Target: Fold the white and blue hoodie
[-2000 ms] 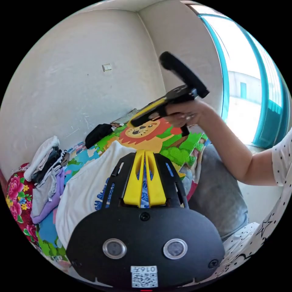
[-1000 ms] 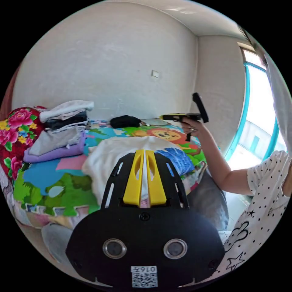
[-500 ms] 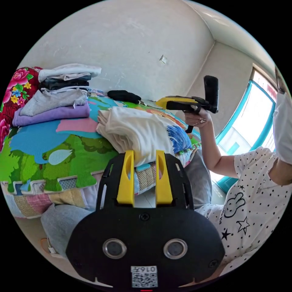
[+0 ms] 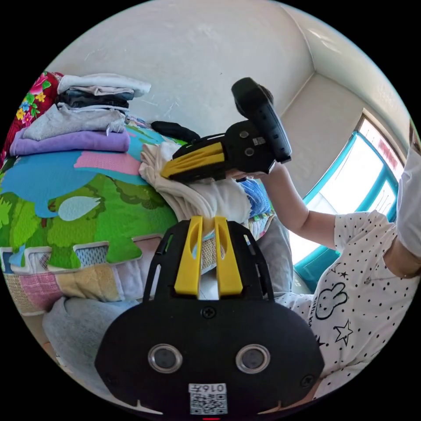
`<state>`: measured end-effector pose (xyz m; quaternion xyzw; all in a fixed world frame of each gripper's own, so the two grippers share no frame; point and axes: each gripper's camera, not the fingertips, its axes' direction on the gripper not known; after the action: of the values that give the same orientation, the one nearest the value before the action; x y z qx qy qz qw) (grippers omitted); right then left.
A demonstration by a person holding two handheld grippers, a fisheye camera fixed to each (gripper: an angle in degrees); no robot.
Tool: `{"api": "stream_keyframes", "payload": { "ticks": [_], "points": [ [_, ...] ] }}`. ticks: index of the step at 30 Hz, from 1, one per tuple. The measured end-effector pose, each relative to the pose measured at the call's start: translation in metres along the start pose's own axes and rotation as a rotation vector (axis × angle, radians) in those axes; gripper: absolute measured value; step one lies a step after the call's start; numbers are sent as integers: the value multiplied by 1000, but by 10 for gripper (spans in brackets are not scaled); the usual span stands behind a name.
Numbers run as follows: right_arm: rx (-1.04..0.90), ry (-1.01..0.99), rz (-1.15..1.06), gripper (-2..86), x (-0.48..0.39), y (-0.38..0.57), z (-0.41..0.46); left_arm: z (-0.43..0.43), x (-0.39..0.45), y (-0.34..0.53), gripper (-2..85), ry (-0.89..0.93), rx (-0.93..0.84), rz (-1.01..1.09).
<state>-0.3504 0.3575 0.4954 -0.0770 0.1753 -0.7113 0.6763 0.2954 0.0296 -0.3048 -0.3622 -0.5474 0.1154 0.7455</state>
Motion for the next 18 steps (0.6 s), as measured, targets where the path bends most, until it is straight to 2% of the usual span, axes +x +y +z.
{"api": "stream_keyframes", "payload": {
  "ticks": [3,5,8,9,13,14,18],
  "points": [
    [64,-42,57,9,11,-6,-14,2,-21,10,36,80,27,-55],
    [145,-197,115,37,31,-7,-30,3,-25,14,36,84,36,-54],
    [191,-409,105,109,43,-15,-38,6,-18,16,36,4,31,2],
    [183,-422,90,112,41,-19,-37,7,-15,16,37,-28,26,18],
    [49,-228,-11,93,5,-45,-24,10,-11,18,41,-97,5,42],
    [32,-250,-38,74,-2,-50,-22,11,-12,18,44,-102,-1,42],
    [75,-174,-10,37,-8,-50,-32,12,-22,19,58,-58,2,34]
  ]
}}
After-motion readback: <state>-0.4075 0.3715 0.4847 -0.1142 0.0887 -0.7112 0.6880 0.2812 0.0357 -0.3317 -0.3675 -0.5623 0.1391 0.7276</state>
